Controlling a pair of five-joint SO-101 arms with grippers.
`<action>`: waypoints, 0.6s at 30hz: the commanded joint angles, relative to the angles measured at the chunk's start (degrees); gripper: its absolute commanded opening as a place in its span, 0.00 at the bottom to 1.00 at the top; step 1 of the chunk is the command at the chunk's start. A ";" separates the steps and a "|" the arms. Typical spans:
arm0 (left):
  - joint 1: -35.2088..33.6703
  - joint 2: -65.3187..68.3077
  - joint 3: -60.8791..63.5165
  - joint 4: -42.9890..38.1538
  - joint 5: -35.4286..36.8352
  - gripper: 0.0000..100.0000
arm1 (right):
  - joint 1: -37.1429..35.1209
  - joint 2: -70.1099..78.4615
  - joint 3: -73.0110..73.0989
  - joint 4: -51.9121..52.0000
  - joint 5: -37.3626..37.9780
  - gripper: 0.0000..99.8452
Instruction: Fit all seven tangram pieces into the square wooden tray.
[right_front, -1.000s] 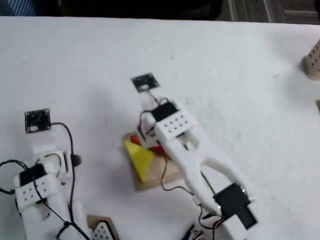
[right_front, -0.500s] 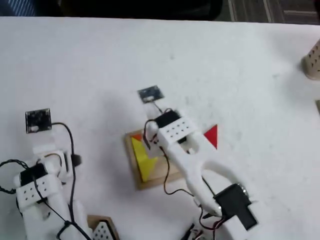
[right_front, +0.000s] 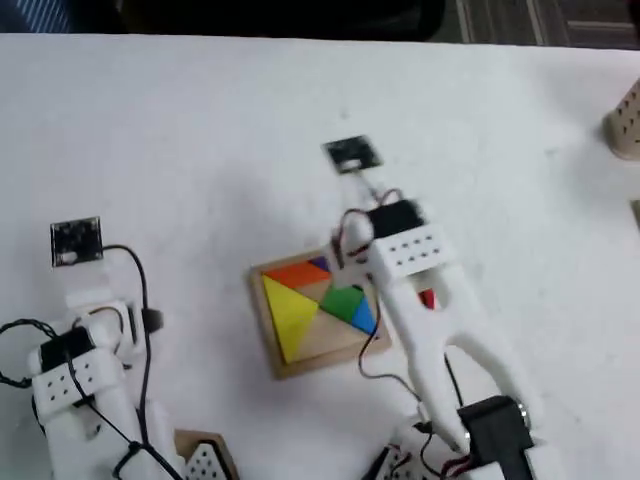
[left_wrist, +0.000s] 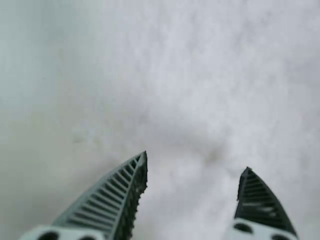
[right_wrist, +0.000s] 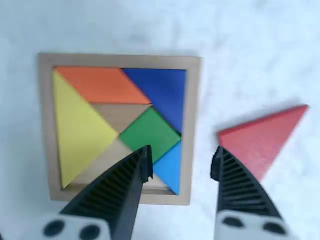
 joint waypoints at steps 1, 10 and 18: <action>1.36 -0.84 -0.18 -1.14 -0.70 0.11 | 4.44 -0.40 0.26 -3.47 -4.84 0.17; 1.19 -0.84 -0.09 -1.05 -0.70 0.11 | 5.32 8.84 0.70 -9.45 -10.73 0.28; 1.19 -0.84 -0.09 -1.05 -0.79 0.11 | 12.35 9.54 0.62 -7.52 -11.16 0.28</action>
